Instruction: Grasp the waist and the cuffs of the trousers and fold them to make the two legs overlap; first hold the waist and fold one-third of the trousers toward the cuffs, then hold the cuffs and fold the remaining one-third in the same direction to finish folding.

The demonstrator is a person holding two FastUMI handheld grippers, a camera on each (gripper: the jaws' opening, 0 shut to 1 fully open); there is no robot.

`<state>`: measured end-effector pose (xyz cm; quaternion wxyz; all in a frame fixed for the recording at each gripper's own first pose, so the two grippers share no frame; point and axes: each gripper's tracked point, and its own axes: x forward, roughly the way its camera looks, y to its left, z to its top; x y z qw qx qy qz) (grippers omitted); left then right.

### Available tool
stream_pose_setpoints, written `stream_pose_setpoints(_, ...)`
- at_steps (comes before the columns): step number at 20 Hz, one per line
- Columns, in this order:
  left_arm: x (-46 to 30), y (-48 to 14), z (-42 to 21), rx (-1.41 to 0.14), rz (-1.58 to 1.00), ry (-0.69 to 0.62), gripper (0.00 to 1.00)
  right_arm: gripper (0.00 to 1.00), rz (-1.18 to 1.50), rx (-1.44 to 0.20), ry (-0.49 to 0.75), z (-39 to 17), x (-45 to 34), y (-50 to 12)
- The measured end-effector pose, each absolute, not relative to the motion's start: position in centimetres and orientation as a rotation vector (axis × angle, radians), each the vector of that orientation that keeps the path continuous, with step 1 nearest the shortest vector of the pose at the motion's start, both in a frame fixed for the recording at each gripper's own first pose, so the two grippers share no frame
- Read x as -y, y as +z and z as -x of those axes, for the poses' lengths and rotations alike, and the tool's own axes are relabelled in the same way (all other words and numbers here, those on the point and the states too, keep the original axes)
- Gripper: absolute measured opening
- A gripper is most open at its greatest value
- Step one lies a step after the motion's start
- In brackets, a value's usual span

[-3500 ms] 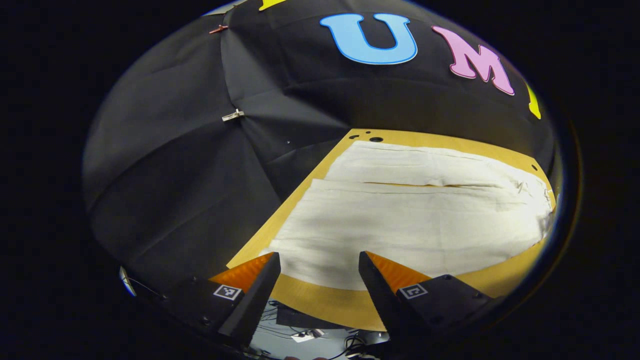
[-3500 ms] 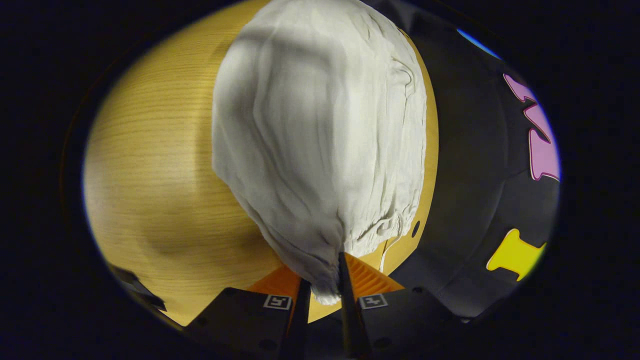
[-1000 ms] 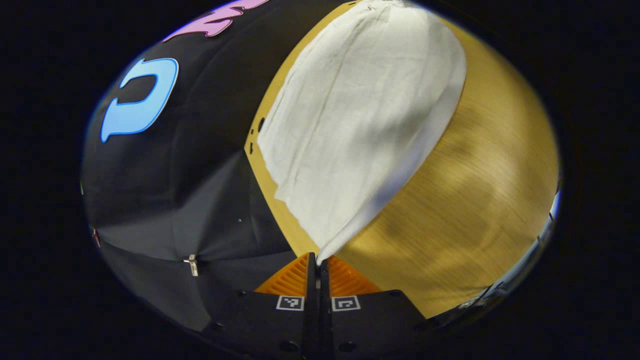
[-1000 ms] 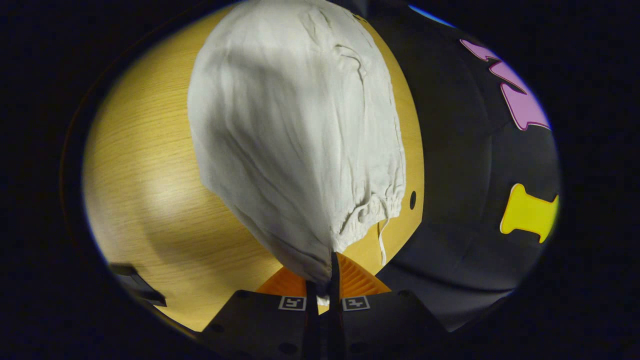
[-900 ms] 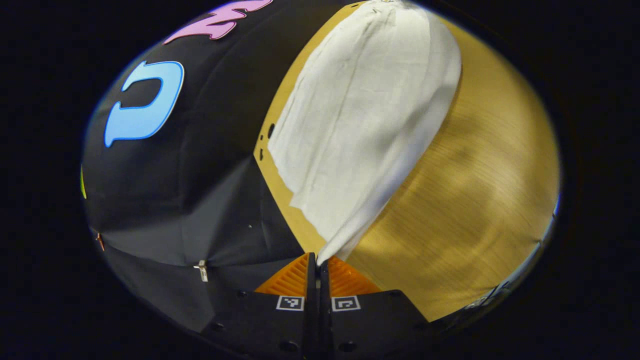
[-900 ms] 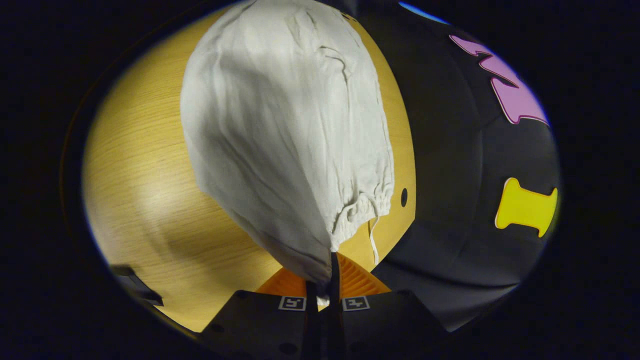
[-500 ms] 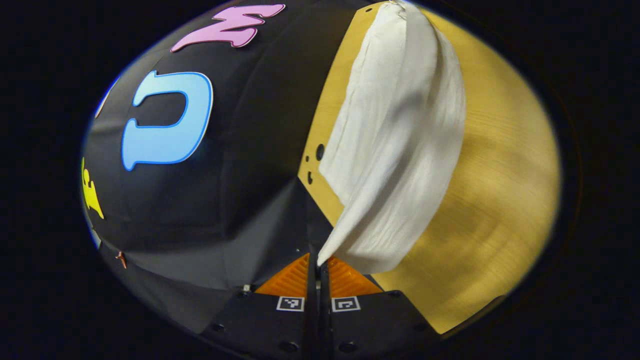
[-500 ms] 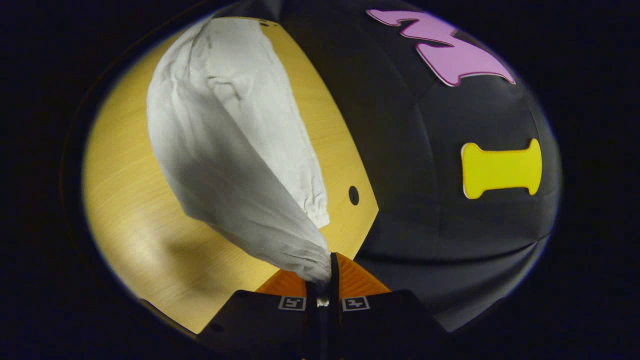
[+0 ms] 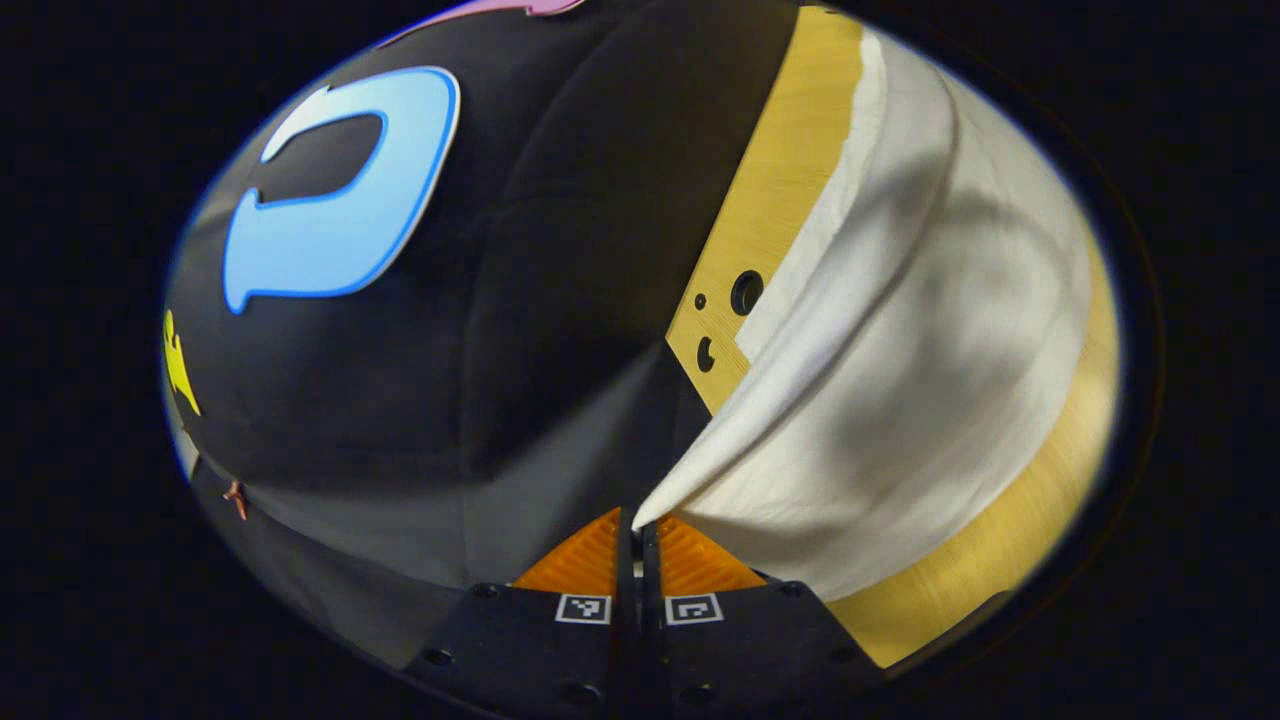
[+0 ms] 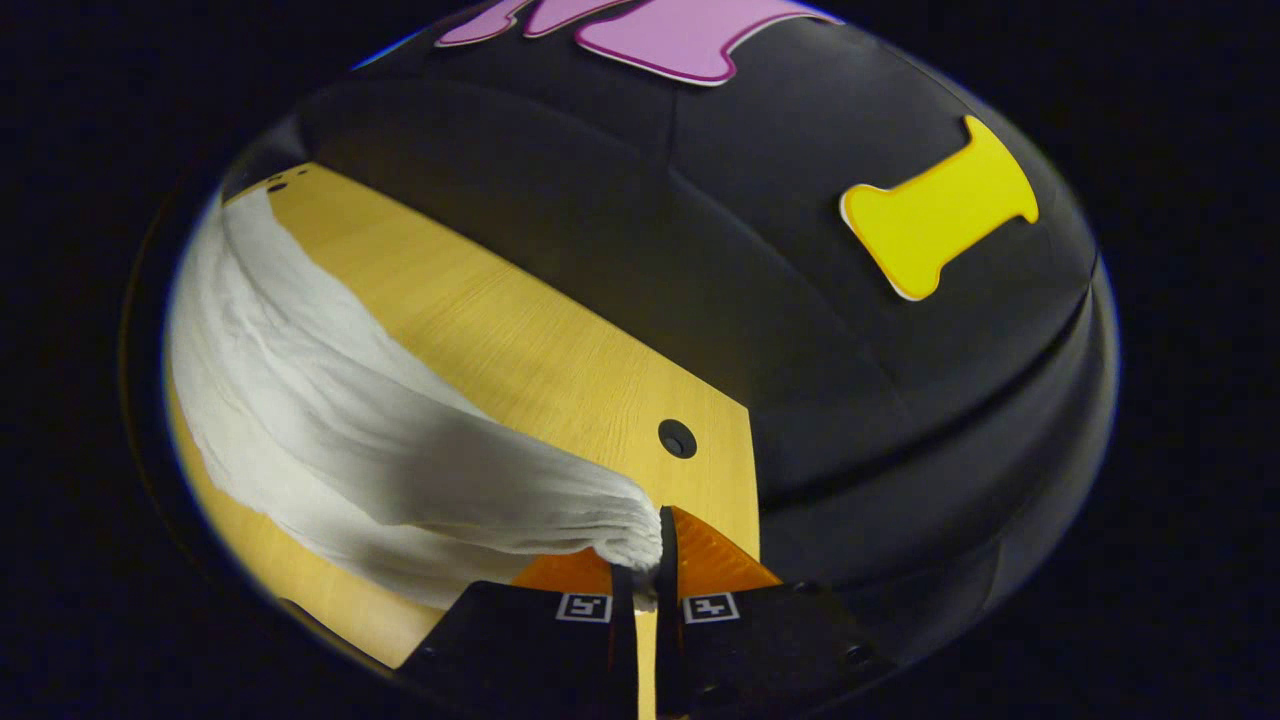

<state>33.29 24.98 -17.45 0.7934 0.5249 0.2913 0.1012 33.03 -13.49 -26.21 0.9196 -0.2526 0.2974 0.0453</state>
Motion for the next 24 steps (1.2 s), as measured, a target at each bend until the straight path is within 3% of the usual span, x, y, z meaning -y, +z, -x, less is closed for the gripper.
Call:
stream_pose_setpoints(4,-24.2,-20.2,-36.4,-0.702,-1.032,0.273,0.05,0.11,0.325,-0.702,0.076,-34.7,12.7,-29.6)
stream_pose_setpoints(6,-22.9,-22.7,-37.5,-0.724,-0.916,0.254,0.05,0.16,0.202,-0.761,0.043,-33.8,12.7,-29.5)
stream_pose_setpoints(7,-22.6,-23.2,-37.8,-0.726,-0.9,0.249,0.05,0.26,0.124,-0.787,0.037,-33.3,12.2,-29.5)
stream_pose_setpoints(8,-22.1,-23.7,-37.3,-0.747,-0.87,0.222,0.05,0.46,0.048,-0.797,0.037,-32.7,11.6,-28.9)
stream_pose_setpoints(9,-21.2,-24.6,-36.9,-0.77,-0.826,0.185,0.07,0.55,-0.012,-0.792,0.029,-32.6,11.4,-28.4)
stream_pose_setpoints(11,-20.4,-24.9,-36.3,-0.767,-0.772,0.159,0.42,0.98,-0.128,-0.746,0.003,-32.8,12.0,-27.3)
stream_pose_setpoints(14,-19.9,-23.4,-34.4,-0.727,-0.661,0.174,0.96,0.99,-0.306,-0.673,-0.053,-32.5,12.9,-25.1)
stream_pose_setpoints(18,-19.7,-21.7,-30.1,-0.684,-0.474,0.213,0.96,0.99,-0.429,-0.614,-0.195,-30.5,16.1,-24.4)
stream_pose_setpoints(24,-19.1,-19.8,-21.4,-0.607,-0.099,0.319,0.97,0.99,-0.508,-0.63,-0.314,-28.3,17.8,-27.0)
